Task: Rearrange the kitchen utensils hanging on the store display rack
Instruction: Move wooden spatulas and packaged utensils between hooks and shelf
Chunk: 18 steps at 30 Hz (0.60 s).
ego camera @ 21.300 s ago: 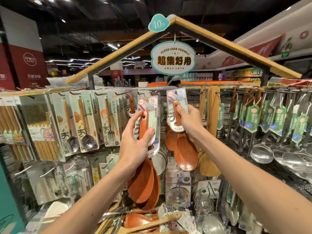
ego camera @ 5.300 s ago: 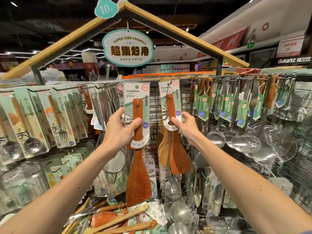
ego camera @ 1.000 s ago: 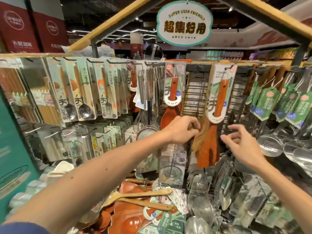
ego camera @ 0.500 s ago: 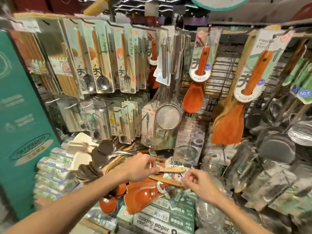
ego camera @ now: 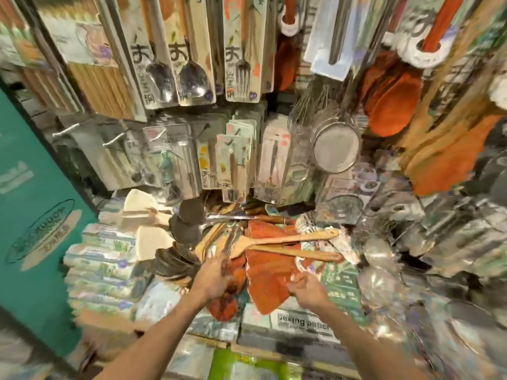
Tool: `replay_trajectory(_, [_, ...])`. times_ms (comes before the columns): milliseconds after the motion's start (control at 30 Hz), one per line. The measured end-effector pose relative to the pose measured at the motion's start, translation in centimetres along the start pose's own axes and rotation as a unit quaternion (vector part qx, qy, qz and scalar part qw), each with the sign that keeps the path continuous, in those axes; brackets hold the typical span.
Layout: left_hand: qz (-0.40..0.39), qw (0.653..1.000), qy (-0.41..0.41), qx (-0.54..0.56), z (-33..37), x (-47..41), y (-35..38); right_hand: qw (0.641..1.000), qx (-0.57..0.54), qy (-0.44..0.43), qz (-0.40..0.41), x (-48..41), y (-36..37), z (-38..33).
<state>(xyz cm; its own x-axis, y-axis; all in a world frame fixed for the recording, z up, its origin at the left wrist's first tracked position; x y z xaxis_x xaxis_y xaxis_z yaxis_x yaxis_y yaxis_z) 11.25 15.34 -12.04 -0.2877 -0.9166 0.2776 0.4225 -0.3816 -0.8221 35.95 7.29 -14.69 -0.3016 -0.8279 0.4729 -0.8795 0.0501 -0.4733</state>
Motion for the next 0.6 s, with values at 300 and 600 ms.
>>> replay_trajectory(300, [-0.018,0.99,0.031,-0.138,0.9,-1.3,4.3,0.982,-0.152,0.113,0.027,-1.0,4.8,1.7])
replay_trajectory(600, [-0.019,0.971,0.099,-0.218,4.5,-3.3,8.0,0.959,-0.174,0.177,0.138,-2.7,5.0,4.3])
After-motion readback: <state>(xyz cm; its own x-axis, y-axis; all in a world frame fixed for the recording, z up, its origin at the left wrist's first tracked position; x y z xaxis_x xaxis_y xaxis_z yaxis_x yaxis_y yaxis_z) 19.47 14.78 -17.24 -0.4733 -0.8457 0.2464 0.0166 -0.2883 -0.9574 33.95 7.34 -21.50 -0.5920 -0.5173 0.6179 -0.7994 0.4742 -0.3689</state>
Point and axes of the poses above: each hand's wrist, its own x-axis away from the middle knuckle, its own y-axis out of the palm, z = x × y, the point moved 5 cm from there along -x, towards the middle knuckle, and after that the axes turned 5 degrees about -x, right-handed, at the moved point
